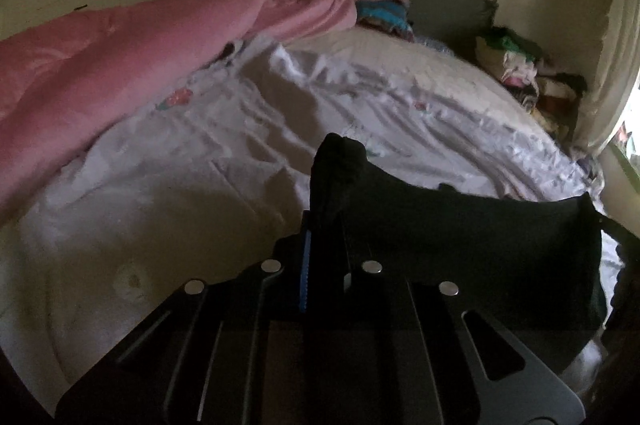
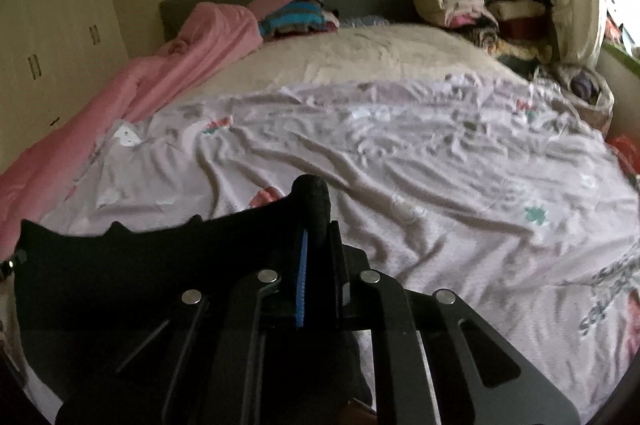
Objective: Fold small clothes
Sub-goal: 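Lift the folded edge with both tools and fold it over again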
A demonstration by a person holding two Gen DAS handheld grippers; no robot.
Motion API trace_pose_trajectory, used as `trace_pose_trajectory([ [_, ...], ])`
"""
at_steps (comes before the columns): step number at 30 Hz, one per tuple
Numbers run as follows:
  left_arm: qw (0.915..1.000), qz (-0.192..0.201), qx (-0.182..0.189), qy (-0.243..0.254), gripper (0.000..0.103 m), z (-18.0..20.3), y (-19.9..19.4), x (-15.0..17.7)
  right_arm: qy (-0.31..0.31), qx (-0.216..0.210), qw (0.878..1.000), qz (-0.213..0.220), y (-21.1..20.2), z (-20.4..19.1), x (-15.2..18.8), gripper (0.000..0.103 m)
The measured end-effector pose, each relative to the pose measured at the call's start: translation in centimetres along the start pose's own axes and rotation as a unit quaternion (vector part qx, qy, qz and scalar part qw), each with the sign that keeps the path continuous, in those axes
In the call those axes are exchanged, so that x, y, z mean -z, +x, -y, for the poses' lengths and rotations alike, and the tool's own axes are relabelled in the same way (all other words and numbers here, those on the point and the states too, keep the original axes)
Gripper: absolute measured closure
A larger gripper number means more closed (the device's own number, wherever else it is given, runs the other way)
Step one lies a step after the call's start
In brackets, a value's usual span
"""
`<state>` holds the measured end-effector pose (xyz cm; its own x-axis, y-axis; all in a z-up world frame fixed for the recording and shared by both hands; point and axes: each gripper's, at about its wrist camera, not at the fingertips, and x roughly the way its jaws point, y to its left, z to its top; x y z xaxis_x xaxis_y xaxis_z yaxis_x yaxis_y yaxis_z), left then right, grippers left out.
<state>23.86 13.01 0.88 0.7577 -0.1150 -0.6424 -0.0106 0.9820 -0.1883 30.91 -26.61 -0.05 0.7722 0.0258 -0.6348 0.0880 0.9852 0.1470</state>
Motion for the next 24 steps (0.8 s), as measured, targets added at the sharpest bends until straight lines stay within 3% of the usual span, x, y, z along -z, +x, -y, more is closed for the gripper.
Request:
trace_pose_trajectory([
  [9, 0.9989, -0.033, -0.010, 0.030, 0.098, 0.8, 2.6, 1.2, 0.021, 0.039, 0.999, -0.022, 2.6, 1.1, 1.8, 0.094],
  [19, 0.9990, -0.030, -0.019, 0.027, 0.094, 0.6, 1.8, 1.3, 0.000, 0.050, 0.998, -0.028, 2.7, 0.6, 2.4, 0.093],
  [24, 0.9992, -0.023, -0.018, 0.028, 0.092, 0.9, 1.3, 1.3, -0.004, 0.057, 0.998, -0.026, 1.9, 0.7, 2.7, 0.079],
])
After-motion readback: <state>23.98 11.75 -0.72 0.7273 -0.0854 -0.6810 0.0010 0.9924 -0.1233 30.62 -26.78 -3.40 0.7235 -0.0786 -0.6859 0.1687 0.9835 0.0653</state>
